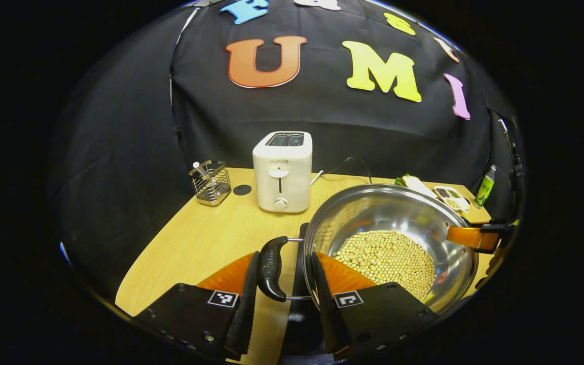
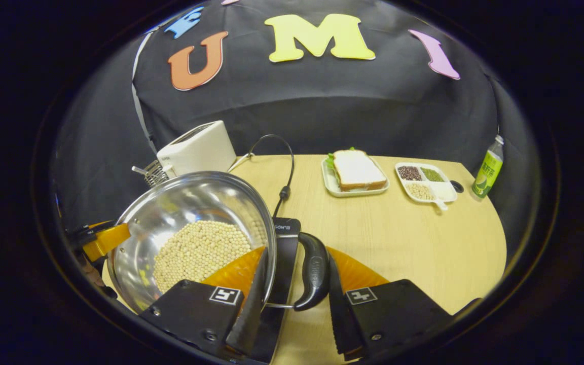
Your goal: First push the handle of the pot to place it horizontally, then grasp the pot with both hands and set it on the induction cooktop.
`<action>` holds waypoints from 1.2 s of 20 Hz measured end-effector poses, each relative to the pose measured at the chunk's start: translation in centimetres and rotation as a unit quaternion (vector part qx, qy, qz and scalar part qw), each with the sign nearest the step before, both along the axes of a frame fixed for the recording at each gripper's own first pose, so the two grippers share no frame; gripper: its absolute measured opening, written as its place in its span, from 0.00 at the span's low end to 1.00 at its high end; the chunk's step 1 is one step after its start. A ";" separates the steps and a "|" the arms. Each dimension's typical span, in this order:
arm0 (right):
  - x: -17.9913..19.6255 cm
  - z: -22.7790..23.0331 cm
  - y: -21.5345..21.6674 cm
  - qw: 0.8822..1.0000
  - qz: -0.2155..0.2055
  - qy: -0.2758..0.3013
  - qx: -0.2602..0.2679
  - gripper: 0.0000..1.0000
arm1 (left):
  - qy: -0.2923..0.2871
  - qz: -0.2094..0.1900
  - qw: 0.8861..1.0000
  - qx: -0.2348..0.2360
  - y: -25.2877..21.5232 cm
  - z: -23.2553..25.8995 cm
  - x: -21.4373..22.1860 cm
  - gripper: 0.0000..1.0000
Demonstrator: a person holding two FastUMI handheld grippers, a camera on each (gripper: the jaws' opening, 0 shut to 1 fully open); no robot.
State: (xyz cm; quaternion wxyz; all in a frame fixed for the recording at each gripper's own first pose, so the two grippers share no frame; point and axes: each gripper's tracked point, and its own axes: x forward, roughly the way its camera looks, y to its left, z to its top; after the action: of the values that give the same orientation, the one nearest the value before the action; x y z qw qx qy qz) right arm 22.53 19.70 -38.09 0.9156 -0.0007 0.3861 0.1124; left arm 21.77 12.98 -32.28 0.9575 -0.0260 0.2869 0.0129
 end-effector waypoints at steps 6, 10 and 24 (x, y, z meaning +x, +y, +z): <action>0.1 0.1 0.1 1.000 -0.007 -0.024 0.011 0.61 | -0.004 0.005 1.000 -0.009 0.1 -0.9 0.4 0.54; 0.2 0.2 0.0 0.999 -0.019 -0.041 0.027 0.62 | -0.009 0.003 1.000 -0.017 0.0 -0.8 0.3 0.54; -2.3 4.8 -2.1 0.990 -0.044 -0.119 0.058 0.93 | -0.057 0.046 0.997 0.004 1.6 3.6 -2.5 0.96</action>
State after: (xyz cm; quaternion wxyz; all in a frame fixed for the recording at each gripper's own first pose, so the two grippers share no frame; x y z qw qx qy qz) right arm 20.24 17.60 -33.30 0.9576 0.0556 0.2669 0.0936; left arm 19.32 14.62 -28.72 0.9708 -0.0360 0.2305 0.0562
